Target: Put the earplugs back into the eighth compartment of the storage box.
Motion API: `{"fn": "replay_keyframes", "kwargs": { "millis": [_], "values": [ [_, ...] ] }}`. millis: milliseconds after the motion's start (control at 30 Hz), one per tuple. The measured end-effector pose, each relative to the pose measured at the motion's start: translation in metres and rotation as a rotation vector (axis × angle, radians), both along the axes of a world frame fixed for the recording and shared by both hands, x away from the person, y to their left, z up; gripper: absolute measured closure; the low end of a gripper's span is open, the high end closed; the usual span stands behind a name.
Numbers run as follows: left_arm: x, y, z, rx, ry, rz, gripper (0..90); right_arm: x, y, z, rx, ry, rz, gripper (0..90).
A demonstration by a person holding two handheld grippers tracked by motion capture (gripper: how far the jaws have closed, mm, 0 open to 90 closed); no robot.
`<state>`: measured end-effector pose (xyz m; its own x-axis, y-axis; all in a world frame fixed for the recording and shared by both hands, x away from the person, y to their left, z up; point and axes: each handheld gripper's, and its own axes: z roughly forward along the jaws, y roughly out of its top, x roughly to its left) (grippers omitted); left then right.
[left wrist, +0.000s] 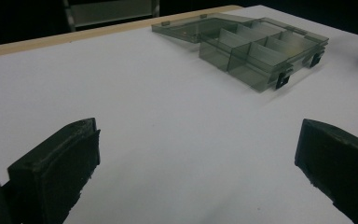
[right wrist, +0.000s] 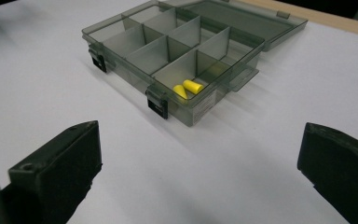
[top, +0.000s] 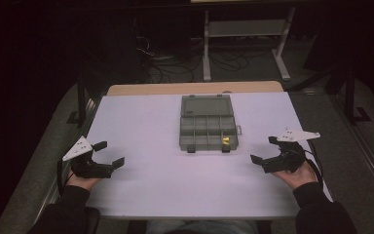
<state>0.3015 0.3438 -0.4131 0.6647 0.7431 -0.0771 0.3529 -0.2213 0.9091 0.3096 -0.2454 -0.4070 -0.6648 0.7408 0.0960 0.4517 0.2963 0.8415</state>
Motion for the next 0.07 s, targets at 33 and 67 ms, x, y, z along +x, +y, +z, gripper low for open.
{"fn": "replay_keyframes", "kwargs": {
  "millis": [33, 67],
  "values": [
    [0.0, -0.0001, 0.0, -0.001, 0.0, -0.001, 0.0, 0.0001, -0.001, -0.0005, 0.003, -0.001, -0.003, 0.0],
    [0.0, -0.0001, 0.0, -0.001, 0.0, -0.002, 0.0, 0.0002, -0.0018, -0.0008, 0.0, -0.001, -0.005, 0.0]
  ]
}}
